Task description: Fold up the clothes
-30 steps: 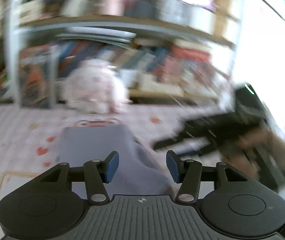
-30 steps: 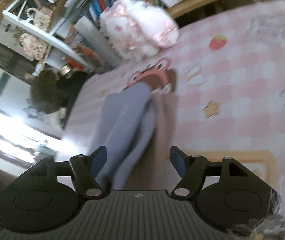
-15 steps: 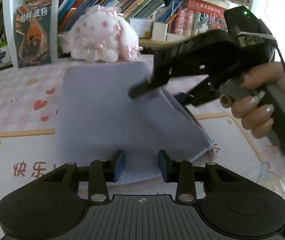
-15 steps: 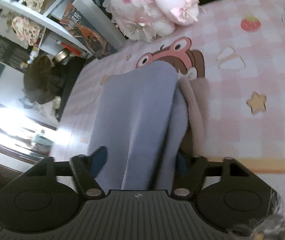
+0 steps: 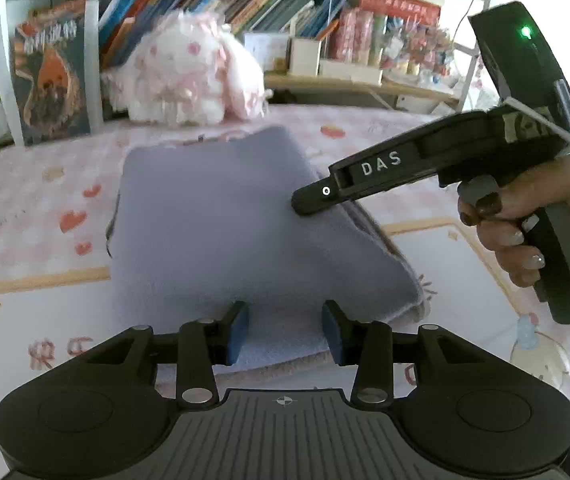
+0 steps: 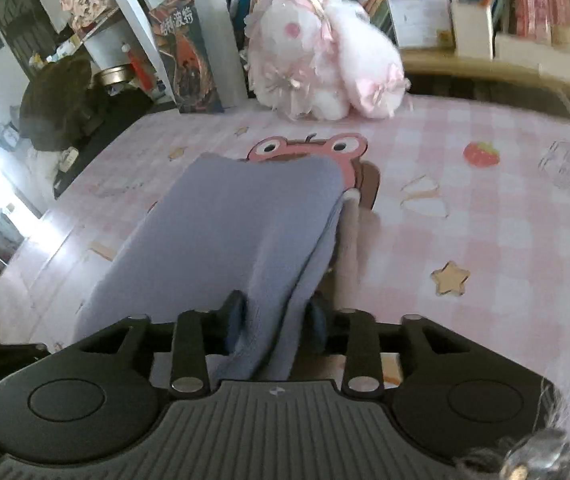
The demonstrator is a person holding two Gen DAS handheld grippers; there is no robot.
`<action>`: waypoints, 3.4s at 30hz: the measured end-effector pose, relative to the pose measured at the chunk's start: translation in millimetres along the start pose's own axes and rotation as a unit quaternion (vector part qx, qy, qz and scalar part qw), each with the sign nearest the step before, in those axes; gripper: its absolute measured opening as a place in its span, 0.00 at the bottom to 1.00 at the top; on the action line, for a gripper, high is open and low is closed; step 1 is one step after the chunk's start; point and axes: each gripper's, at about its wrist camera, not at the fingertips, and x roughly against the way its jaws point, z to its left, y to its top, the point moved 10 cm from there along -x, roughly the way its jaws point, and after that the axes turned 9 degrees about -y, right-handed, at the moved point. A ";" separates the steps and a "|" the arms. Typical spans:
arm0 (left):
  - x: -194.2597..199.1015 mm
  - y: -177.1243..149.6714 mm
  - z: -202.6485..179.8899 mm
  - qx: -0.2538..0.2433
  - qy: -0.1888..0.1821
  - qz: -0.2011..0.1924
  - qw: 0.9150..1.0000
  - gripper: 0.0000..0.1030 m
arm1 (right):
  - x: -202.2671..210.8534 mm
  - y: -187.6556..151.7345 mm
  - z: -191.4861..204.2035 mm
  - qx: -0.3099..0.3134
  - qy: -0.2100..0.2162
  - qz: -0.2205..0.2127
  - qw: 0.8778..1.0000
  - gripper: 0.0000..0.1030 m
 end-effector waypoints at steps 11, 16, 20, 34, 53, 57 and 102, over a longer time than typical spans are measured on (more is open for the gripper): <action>23.5 22.2 47.0 0.043 0.043 -0.049 0.997 0.39 | 29.5 15.8 4.7 -0.046 0.033 -0.011 0.998 0.41; 11.3 17.9 45.3 0.033 0.041 -0.039 0.998 0.39 | 21.8 4.7 8.0 -0.067 0.039 0.021 0.997 0.39; 3.5 12.4 39.8 -0.005 0.061 -0.023 0.998 0.39 | 15.7 -2.5 12.1 -0.065 0.041 0.038 0.996 0.32; 4.3 13.9 45.7 0.015 0.068 -0.015 0.997 0.40 | 3.8 -18.9 4.8 -0.059 0.029 0.032 0.997 0.12; -6.2 12.7 110.4 0.226 -0.019 -0.035 0.973 0.79 | 17.1 -44.7 -11.9 -0.199 0.037 0.093 0.975 0.60; -20.7 6.4 114.8 0.255 -0.059 -0.013 0.965 0.78 | 11.6 -47.6 -8.5 -0.227 0.023 0.095 0.969 0.60; -3.3 -4.1 81.8 0.225 -0.099 -0.012 0.969 0.51 | 55.2 -59.4 22.5 -0.107 -0.024 0.021 0.994 0.27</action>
